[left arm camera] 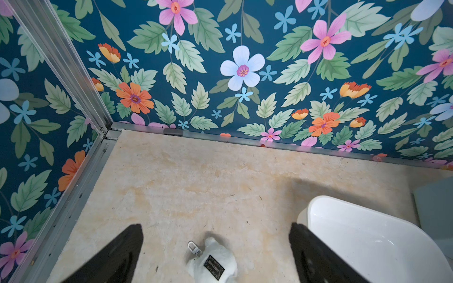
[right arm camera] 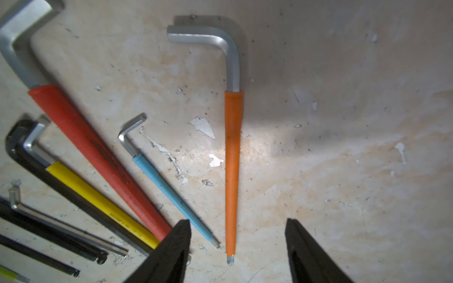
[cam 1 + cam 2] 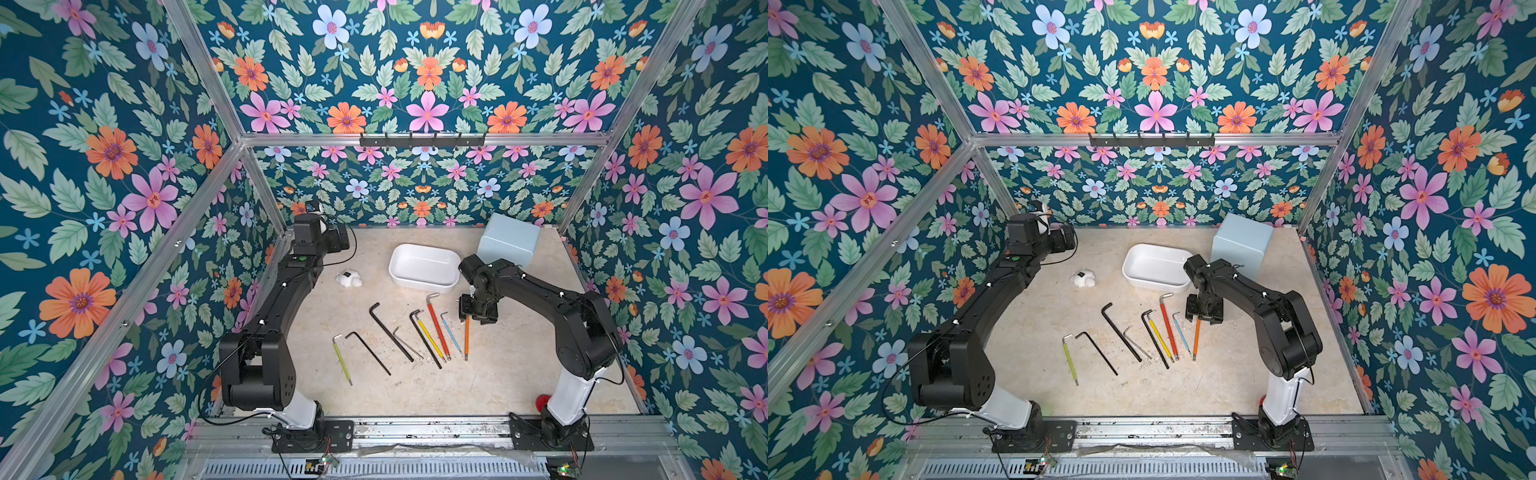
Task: Put the hex key on the desktop into the storage box
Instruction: Pick up the Allen key from the center of the board.
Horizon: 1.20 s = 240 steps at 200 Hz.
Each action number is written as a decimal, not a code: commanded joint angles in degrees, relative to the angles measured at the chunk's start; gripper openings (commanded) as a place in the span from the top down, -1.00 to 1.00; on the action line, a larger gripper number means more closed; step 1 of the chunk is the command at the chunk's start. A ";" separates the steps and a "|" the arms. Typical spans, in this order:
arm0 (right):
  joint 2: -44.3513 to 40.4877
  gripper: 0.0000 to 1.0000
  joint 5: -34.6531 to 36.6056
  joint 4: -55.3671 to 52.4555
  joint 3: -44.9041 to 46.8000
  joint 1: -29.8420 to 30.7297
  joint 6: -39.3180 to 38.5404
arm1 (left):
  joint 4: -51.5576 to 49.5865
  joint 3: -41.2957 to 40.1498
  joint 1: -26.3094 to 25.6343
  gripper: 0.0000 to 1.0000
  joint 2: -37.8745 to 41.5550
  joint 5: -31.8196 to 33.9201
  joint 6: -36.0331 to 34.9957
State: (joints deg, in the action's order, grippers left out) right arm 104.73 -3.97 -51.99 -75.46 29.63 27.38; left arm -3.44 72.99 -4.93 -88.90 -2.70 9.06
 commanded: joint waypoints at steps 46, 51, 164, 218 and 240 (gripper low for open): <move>4.01 0.01 0.97 3.72 -0.17 1.28 1.62 | -0.66 0.47 0.00 -0.99 -0.04 -0.24 -0.60; 4.41 0.02 0.96 3.86 -0.36 1.44 1.71 | -0.75 0.60 0.01 -0.99 -0.11 -0.22 -0.82; 6.48 1.00 2.55 4.53 1.84 2.09 2.33 | -1.30 0.73 0.00 -0.99 0.02 0.83 -2.60; 1.29 1.00 6.14 4.78 3.49 1.63 -2.45 | 0.40 0.92 0.02 -0.99 -0.30 0.86 -1.65; -2.28 1.00 7.29 5.85 3.90 0.48 -6.27 | 1.14 1.60 -0.02 -0.99 -0.81 0.44 -0.37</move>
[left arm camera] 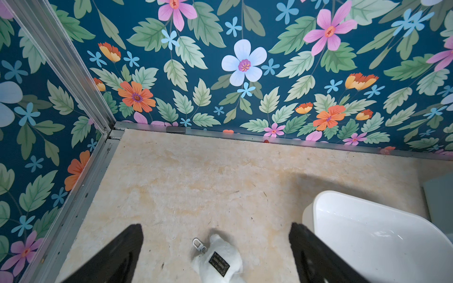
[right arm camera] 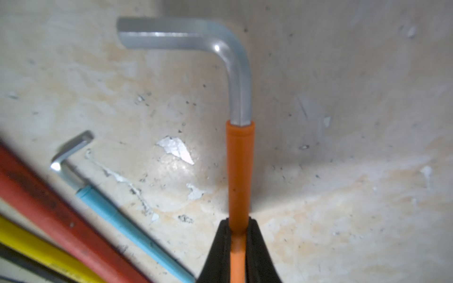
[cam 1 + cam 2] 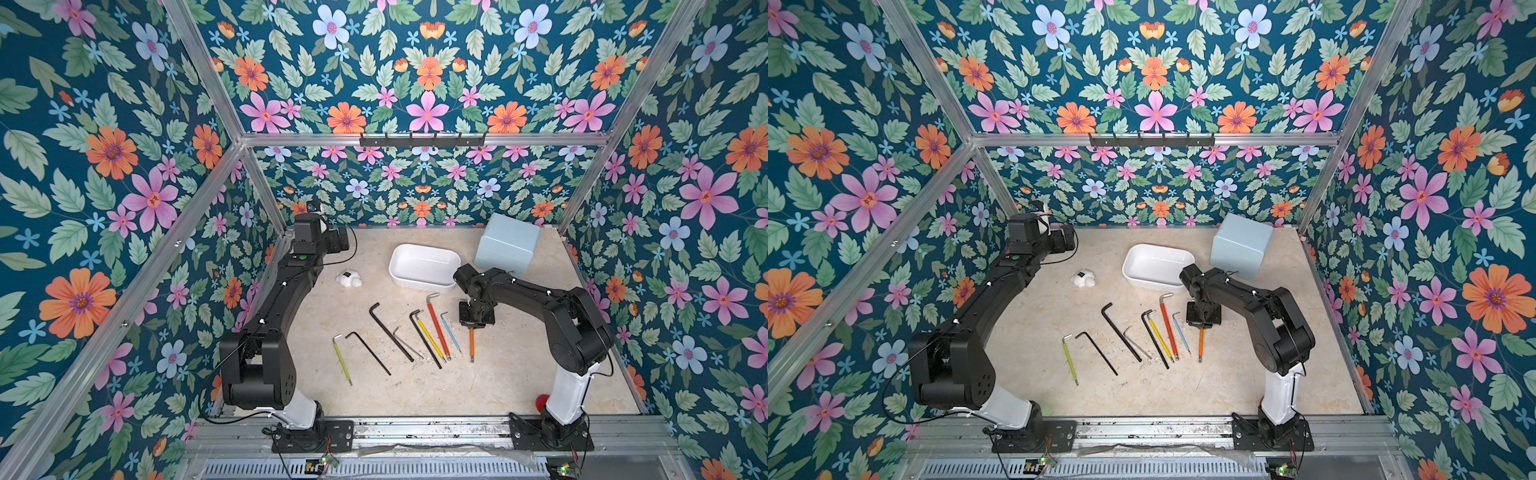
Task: Put the hex key on the desktop into the storage box
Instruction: Pick up the Allen key from the center of the board, then place the Allen key in the storage box.
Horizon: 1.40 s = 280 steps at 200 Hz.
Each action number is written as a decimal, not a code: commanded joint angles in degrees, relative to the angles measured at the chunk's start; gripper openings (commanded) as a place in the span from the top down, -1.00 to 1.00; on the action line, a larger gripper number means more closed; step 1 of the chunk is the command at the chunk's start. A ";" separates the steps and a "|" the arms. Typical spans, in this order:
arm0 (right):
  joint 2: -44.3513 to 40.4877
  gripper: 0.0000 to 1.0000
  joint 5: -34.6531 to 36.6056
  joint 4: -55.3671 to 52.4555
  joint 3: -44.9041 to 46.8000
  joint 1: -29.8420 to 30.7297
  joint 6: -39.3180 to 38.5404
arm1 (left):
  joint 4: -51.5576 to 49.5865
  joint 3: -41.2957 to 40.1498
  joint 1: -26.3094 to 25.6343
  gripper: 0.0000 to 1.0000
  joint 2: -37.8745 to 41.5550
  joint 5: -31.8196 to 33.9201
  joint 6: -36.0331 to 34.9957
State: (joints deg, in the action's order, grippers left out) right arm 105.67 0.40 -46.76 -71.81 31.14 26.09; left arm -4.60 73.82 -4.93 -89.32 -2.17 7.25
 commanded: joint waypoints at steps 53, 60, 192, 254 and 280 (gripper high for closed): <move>-12.69 1.00 6.99 2.55 -1.33 -2.73 -22.66 | 4.46 1.24 -0.02 -0.99 -1.03 -0.20 4.57; -13.25 1.00 7.36 2.64 -2.23 -3.20 -24.50 | 4.59 1.23 -0.04 -0.99 -0.97 -0.19 4.98; 8.24 1.00 -20.93 18.63 -30.21 -7.39 -52.30 | 1.61 1.67 0.09 -0.99 3.17 4.68 3.70; 16.92 1.00 -25.48 19.95 -37.70 -7.84 -55.42 | 1.31 -0.08 0.09 -0.99 5.12 7.74 2.78; 18.72 1.00 -26.28 19.48 -37.46 -7.80 -56.33 | 1.11 -0.15 0.05 -0.99 4.95 8.30 2.43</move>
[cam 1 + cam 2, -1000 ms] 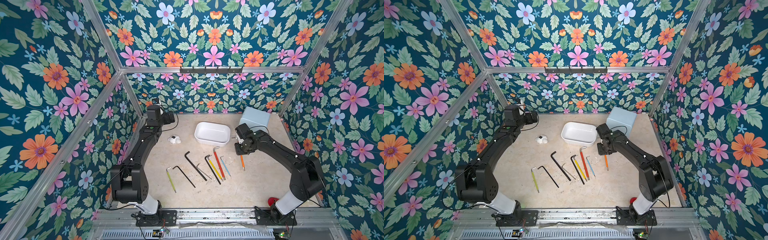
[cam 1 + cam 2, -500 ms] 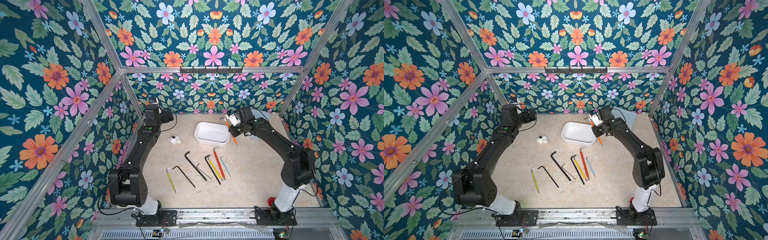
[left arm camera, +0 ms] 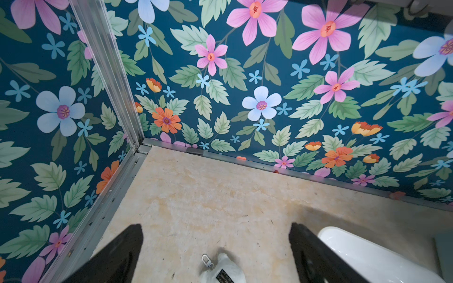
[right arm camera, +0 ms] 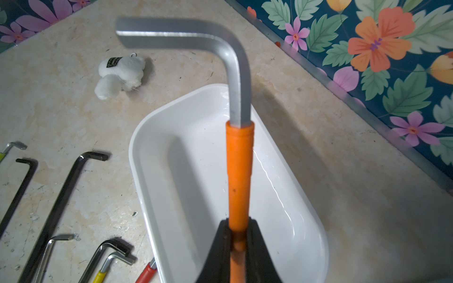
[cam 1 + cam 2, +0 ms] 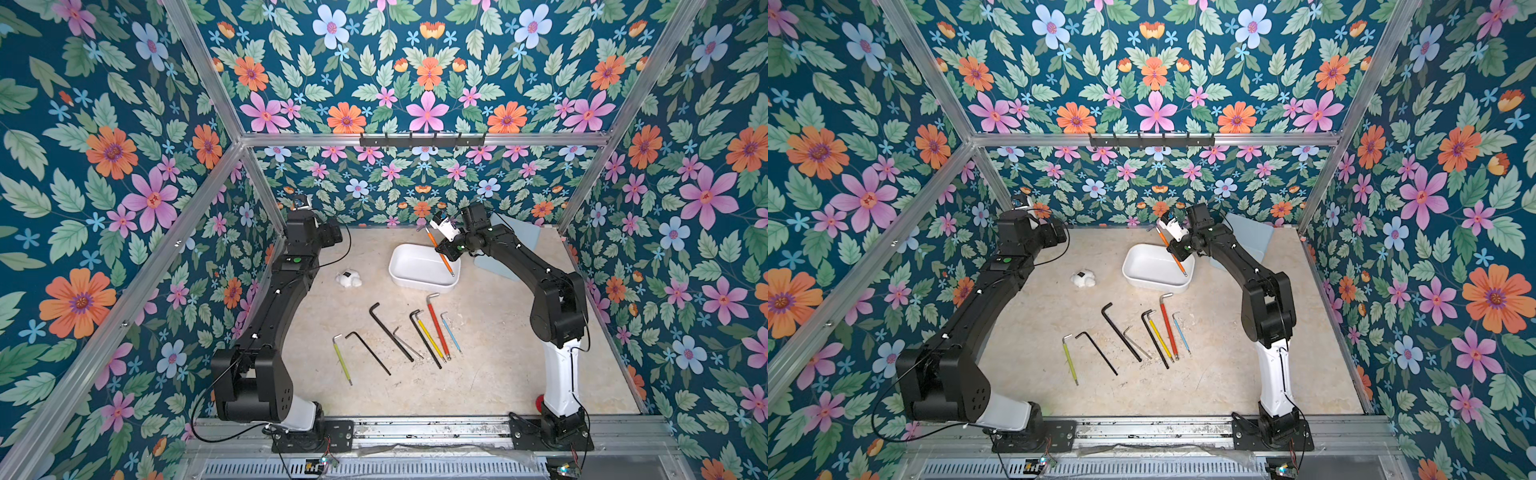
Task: Put the hex key on the desktop into the storage box
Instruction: Place the Allen key in the storage box.
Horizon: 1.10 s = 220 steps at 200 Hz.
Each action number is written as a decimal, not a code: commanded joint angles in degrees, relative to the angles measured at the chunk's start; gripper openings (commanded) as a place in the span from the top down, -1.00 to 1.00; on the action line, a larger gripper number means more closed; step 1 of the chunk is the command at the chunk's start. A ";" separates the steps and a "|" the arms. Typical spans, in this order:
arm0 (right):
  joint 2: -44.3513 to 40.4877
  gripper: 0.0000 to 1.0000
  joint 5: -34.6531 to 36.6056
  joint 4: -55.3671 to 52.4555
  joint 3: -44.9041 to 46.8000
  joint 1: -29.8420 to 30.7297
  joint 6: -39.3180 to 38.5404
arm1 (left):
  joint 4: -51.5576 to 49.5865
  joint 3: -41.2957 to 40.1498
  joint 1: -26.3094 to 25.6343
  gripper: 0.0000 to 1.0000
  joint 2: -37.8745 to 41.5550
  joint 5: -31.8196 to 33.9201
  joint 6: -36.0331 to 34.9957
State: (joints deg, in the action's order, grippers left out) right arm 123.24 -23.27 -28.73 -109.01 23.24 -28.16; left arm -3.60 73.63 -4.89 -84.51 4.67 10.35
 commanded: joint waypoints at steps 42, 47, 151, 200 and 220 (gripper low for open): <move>3.33 1.00 -1.28 0.62 0.64 1.41 -3.22 | -0.10 1.07 -0.02 -0.99 -1.07 1.40 -1.02; 3.56 1.00 -0.82 0.52 0.67 1.72 -3.42 | -0.10 1.06 0.03 -0.99 -1.17 1.40 -1.03; 9.51 0.37 4.10 0.95 -4.67 3.46 6.09 | 0.18 -0.47 0.01 -0.99 -1.12 1.79 -2.04; 10.76 0.21 8.81 0.57 -9.46 4.20 9.16 | 1.23 0.92 0.39 -0.99 -2.44 1.52 -3.66; 9.52 0.20 11.49 0.63 -11.41 4.18 12.42 | 1.77 1.95 0.48 -0.99 -3.52 0.40 -3.13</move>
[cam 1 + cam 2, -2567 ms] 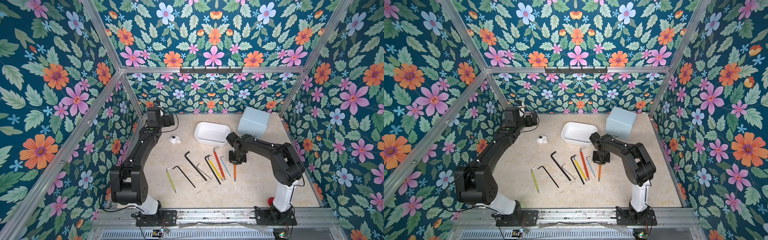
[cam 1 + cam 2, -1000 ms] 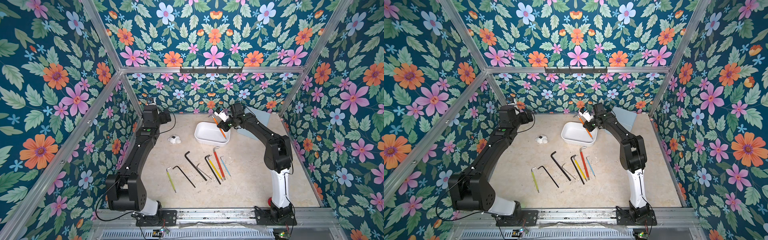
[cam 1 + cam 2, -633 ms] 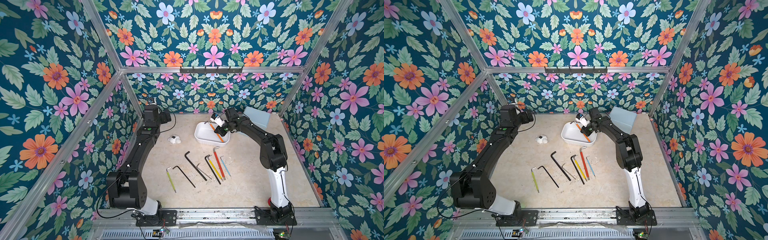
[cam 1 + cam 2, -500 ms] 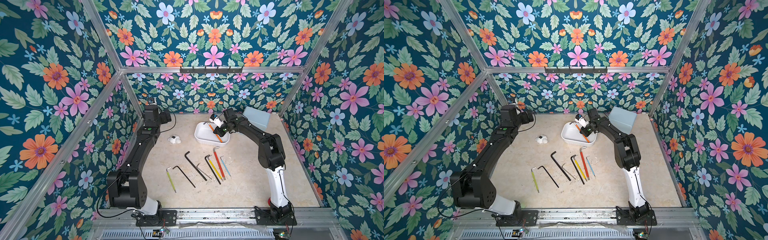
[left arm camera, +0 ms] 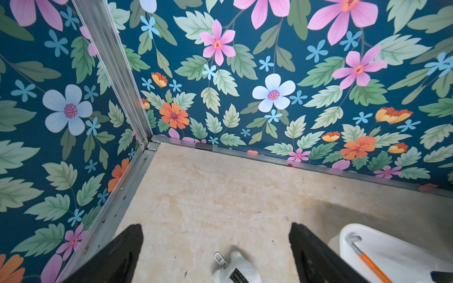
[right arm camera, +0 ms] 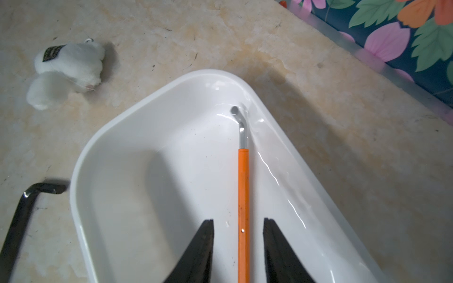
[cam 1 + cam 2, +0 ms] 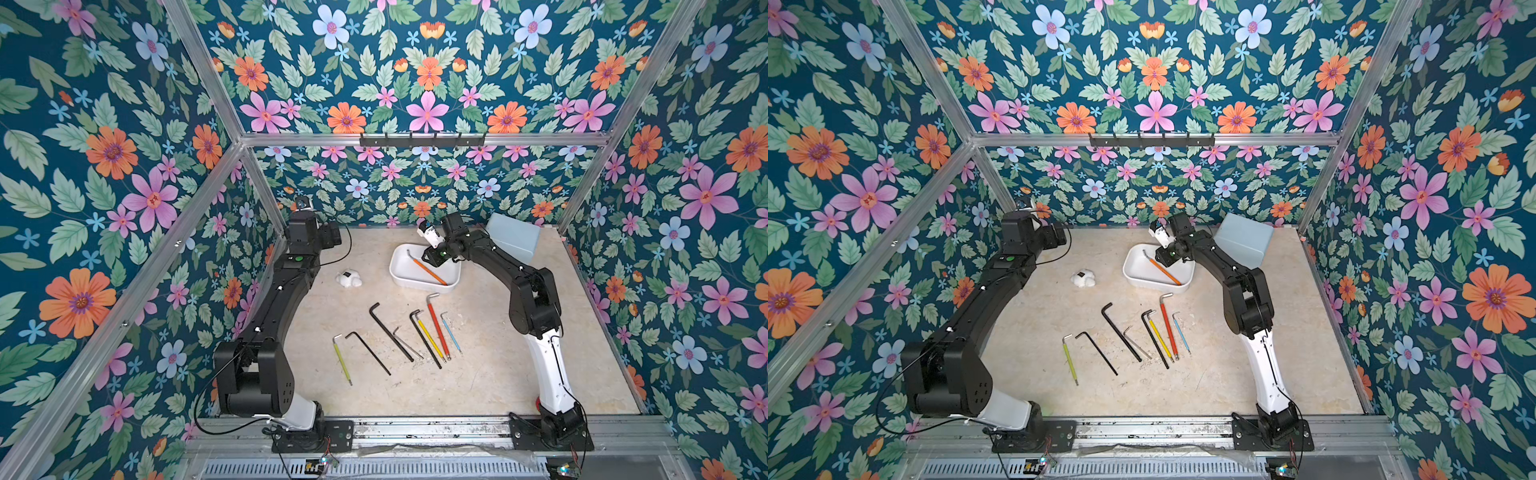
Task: Put the hex key on the desktop into the storage box
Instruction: Place the Allen key in the storage box.
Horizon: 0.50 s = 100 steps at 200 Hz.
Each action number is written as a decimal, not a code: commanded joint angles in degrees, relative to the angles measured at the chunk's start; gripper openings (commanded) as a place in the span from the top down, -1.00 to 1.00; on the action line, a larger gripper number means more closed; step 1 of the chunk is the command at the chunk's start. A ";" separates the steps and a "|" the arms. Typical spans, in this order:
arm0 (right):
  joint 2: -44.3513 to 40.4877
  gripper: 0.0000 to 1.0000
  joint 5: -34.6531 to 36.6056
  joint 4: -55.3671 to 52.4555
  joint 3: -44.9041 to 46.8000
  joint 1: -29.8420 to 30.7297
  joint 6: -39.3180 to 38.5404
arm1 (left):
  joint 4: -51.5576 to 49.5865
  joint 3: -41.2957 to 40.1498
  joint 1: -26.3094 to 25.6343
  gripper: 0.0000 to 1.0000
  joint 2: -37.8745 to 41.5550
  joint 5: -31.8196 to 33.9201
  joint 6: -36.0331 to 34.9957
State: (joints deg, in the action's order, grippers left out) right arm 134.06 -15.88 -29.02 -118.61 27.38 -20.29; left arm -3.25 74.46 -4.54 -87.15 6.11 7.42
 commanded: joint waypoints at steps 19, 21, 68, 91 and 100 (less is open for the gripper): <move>-3.89 0.18 6.33 0.61 -2.41 0.07 8.34 | 2.01 1.91 0.13 -0.99 -2.07 -2.68 1.11; -4.22 0.18 6.55 0.47 -2.42 0.05 8.80 | 2.06 1.96 0.14 -0.99 -2.17 -2.86 1.28; -15.05 0.16 11.34 -7.90 3.38 0.88 22.22 | 3.95 2.27 0.14 -0.99 -4.03 -6.44 4.60; -21.84 0.16 11.64 -10.60 12.20 2.44 27.28 | 3.92 1.89 0.14 -0.99 -3.90 -8.13 4.91; -24.71 0.16 12.17 -10.69 16.75 3.48 28.76 | 3.93 1.46 0.14 -0.99 -3.73 -8.90 4.89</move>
State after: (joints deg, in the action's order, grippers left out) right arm 114.78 -5.78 -34.81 -109.69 28.97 0.40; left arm -1.26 76.47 -4.49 -91.22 0.16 11.57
